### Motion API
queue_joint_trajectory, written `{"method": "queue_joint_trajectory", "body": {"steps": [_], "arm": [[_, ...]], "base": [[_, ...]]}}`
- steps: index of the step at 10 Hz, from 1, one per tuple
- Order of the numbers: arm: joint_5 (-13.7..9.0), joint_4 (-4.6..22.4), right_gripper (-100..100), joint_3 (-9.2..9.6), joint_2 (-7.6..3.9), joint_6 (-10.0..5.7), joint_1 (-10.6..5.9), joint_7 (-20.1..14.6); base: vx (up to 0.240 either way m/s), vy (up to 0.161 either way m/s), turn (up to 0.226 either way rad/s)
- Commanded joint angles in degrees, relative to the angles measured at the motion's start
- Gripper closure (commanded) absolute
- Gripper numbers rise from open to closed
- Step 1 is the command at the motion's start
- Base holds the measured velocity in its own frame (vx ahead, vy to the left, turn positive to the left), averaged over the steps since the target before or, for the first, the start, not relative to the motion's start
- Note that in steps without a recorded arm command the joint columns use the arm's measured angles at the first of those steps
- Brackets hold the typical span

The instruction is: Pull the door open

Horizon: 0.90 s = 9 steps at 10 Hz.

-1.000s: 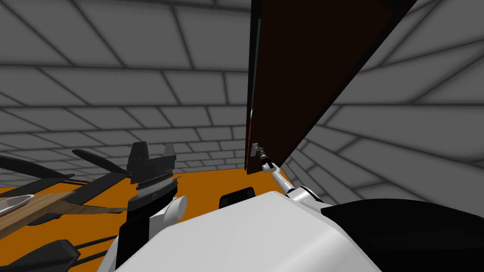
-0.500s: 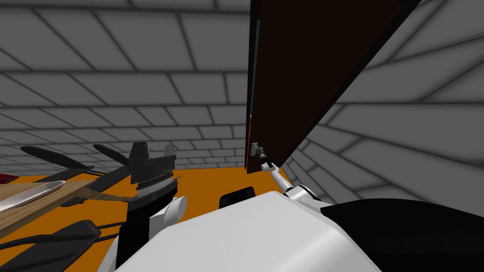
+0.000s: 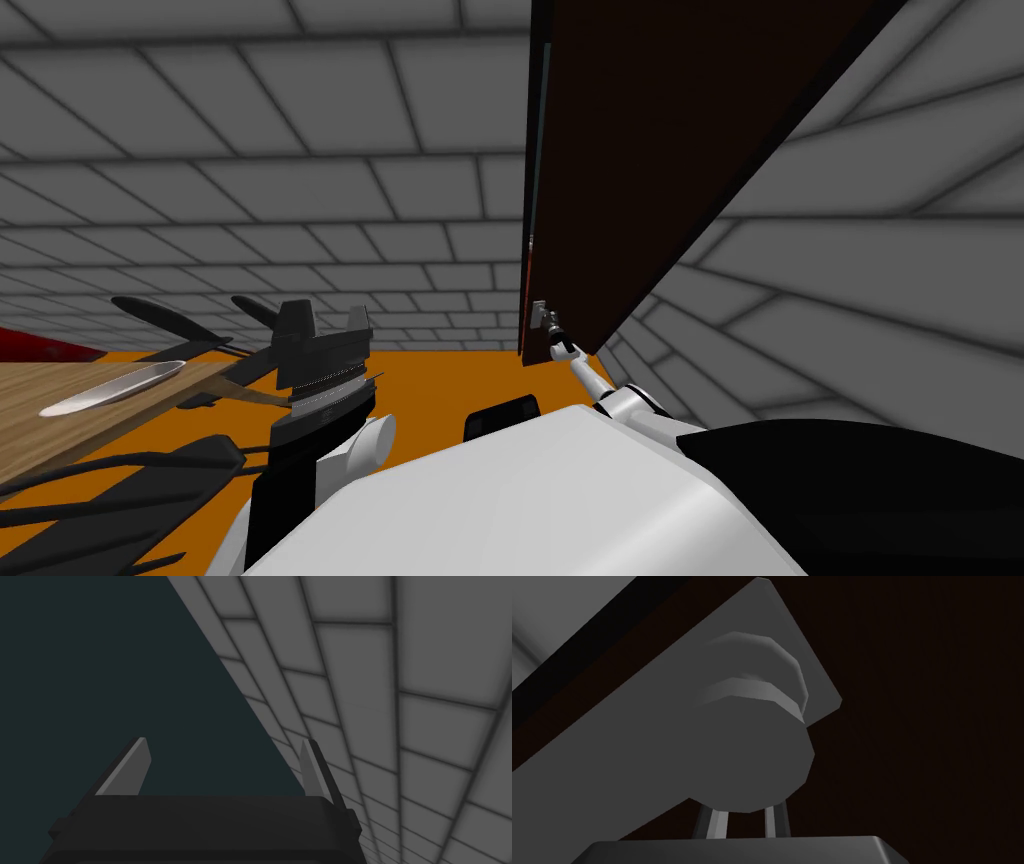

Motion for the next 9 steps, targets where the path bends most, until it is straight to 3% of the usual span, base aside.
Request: {"method": "queue_joint_trajectory", "body": {"steps": [1, 2, 4, 5, 6, 9], "arm": [[-1.6, -0.7, 100, 0.91, 0.59, 0.10, -0.87, -2.9], [-1.6, -0.7, 100, 0.91, 0.59, 0.10, -0.87, -3.3], [-4.4, 0.4, 100, 1.41, 0.80, 0.27, -1.99, -7.0], [-4.4, 0.4, 100, 1.41, 0.80, 0.27, -1.99, -7.9], [-5.7, 0.8, -100, 1.37, 0.61, 0.75, -1.15, -9.1], [-8.1, -0.4, -100, 1.95, 1.37, 1.45, -0.98, -12.1]], "base": [[-0.058, -0.031, 0.066], [-0.044, -0.025, 0.039], [-0.075, -0.038, 0.093], [-0.059, -0.037, 0.077], [-0.055, -0.033, -0.005], [-0.091, -0.030, -0.030]]}}
